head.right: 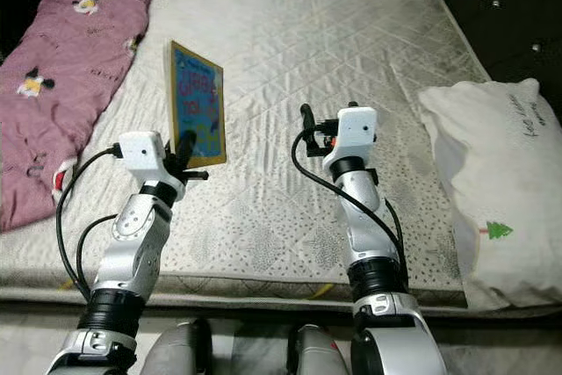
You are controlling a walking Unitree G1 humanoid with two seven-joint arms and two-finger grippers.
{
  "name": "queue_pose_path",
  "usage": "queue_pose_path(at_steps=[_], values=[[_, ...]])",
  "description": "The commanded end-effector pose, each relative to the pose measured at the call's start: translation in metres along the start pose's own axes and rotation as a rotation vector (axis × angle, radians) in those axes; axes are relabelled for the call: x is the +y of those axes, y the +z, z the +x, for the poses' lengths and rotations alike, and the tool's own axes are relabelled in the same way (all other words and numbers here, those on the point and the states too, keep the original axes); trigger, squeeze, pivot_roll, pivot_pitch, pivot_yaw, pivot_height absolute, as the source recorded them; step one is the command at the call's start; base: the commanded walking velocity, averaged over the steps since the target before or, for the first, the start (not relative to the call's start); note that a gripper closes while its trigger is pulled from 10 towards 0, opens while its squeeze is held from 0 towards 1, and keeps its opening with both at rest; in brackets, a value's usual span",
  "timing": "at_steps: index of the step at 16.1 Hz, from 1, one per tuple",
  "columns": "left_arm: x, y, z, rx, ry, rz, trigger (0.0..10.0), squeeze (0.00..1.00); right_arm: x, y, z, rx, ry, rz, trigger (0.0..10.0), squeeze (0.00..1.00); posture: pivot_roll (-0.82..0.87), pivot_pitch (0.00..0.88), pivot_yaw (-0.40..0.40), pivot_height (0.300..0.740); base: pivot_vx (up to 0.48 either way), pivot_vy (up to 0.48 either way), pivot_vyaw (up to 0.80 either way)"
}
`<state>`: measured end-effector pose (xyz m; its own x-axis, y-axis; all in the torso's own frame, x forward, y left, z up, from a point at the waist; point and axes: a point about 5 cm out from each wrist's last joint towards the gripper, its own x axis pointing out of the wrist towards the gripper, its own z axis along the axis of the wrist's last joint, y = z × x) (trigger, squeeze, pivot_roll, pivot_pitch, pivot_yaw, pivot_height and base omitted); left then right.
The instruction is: Clean up the room
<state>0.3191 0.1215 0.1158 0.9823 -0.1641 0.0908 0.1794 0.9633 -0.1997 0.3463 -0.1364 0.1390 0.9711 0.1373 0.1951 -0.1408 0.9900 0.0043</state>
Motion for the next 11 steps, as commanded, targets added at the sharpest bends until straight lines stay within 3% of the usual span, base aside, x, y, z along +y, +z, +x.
queue_pose_path(at_steps=[1, 8, 11], values=[[-0.0003, 0.0066, 0.0015, -0.037, 0.001, 0.009, 10.0, 0.0, 0.0032, 0.0016, 0.0009, -0.01, 0.011, -0.005, 10.0, 0.0, -0.01, 0.138, -0.019, 0.74, 0.0, 0.0, 0.41], [-0.0013, 0.0063, 0.0013, -0.038, -0.004, 0.007, 10.0, 0.0, 0.0045, 0.0009, 0.0007, -0.009, 0.013, 0.004, 10.0, 0.0, -0.01, 0.139, -0.018, 0.74, 0.0, -0.034, 0.0], [-0.0013, 0.0065, 0.0012, -0.039, -0.005, 0.007, 10.0, 0.0, 0.0046, 0.0011, 0.0008, -0.009, 0.012, 0.004, 10.0, 0.0, -0.01, 0.142, -0.018, 0.74, 0.0, -0.451, 0.0]])
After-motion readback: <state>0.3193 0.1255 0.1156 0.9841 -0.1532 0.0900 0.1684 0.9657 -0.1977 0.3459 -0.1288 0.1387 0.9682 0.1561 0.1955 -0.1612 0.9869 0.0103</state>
